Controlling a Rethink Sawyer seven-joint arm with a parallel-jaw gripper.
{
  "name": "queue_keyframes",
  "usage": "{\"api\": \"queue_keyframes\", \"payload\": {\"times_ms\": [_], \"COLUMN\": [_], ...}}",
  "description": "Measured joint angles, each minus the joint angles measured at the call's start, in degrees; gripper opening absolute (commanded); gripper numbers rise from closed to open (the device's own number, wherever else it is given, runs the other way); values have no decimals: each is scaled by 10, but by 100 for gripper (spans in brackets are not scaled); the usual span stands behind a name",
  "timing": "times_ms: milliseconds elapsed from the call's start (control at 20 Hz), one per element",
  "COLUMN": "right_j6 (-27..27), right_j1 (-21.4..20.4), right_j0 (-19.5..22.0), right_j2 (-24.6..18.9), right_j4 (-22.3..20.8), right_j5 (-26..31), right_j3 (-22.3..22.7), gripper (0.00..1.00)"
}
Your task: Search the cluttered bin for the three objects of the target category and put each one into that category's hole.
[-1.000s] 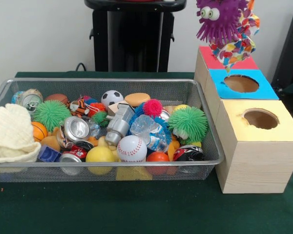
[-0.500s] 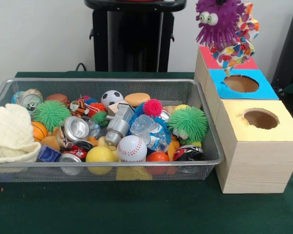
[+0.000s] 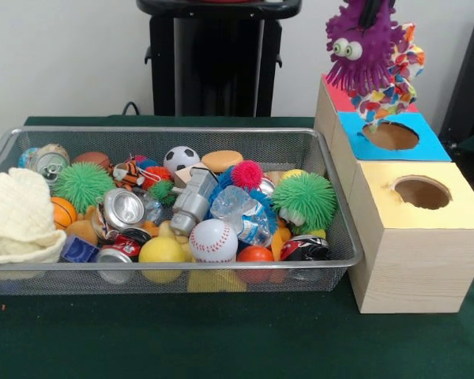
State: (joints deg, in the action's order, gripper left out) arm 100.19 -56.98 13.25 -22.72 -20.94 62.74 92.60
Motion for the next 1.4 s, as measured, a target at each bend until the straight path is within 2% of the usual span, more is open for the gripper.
{"api": "queue_keyframes", "payload": {"times_ms": [600, 1400], "right_j6": [0, 0], "right_j1": [25, 34], "right_j0": [-20, -43], "right_j2": [7, 36], "right_j4": [0, 5], "right_j5": [-21, -21], "right_j3": [-28, -66], "gripper": [0, 0]}}
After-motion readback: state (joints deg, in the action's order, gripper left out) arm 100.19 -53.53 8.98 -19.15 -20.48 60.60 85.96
